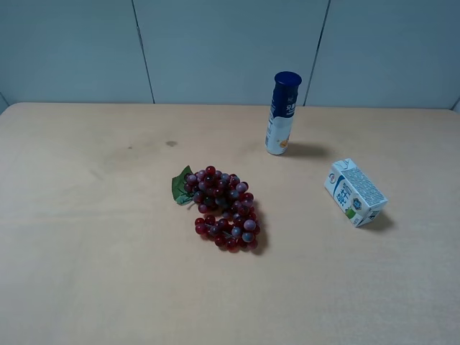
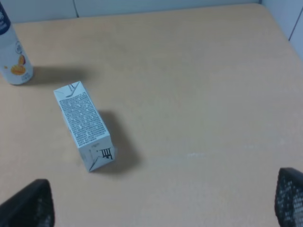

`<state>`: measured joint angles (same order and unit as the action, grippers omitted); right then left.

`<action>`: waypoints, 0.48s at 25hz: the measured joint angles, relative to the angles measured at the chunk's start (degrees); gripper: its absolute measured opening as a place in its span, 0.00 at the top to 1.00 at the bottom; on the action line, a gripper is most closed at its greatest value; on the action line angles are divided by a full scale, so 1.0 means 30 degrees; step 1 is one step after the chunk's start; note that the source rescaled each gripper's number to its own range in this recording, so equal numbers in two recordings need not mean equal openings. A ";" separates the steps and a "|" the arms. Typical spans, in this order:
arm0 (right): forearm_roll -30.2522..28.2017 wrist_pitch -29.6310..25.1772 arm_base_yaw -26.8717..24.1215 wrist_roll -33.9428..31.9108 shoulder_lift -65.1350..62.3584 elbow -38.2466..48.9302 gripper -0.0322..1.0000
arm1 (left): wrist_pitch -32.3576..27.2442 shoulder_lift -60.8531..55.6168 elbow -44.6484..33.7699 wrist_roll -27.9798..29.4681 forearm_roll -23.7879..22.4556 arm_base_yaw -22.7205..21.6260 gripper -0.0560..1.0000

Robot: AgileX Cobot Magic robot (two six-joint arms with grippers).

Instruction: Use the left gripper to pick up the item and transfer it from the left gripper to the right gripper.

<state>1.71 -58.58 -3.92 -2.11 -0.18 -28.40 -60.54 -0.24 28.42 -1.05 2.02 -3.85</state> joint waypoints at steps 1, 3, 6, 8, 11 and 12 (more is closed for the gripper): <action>0.0000 0.0000 0.0000 0.0000 0.0000 0.0000 0.00 | 0.0000 0.0000 0.0000 0.0000 0.0000 0.0000 0.04; 0.0000 0.0000 0.0000 0.0000 0.0000 0.0000 0.00 | 0.0000 0.0000 0.0000 0.0000 0.0000 0.0000 0.04; 0.0000 0.0000 0.0000 0.0000 0.0000 0.0000 0.00 | 0.0000 0.0000 0.0000 0.0000 0.0000 0.0000 0.04; 0.0000 0.0000 0.0000 0.0000 0.0000 0.0000 0.00 | 0.0000 0.0000 0.0000 0.0000 0.0000 0.0000 0.04; 0.0000 0.0000 0.0000 0.0000 0.0000 0.0000 0.00 | 0.0000 0.0000 0.0000 0.0000 0.0000 0.0000 0.04; 0.0000 0.0000 0.0000 0.0000 0.0000 0.0000 0.00 | 0.0000 0.0000 0.0000 0.0000 0.0000 0.0000 0.04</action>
<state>1.71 -58.58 -3.92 -2.11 -0.18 -28.40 -60.54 -0.24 28.42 -1.05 2.02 -3.85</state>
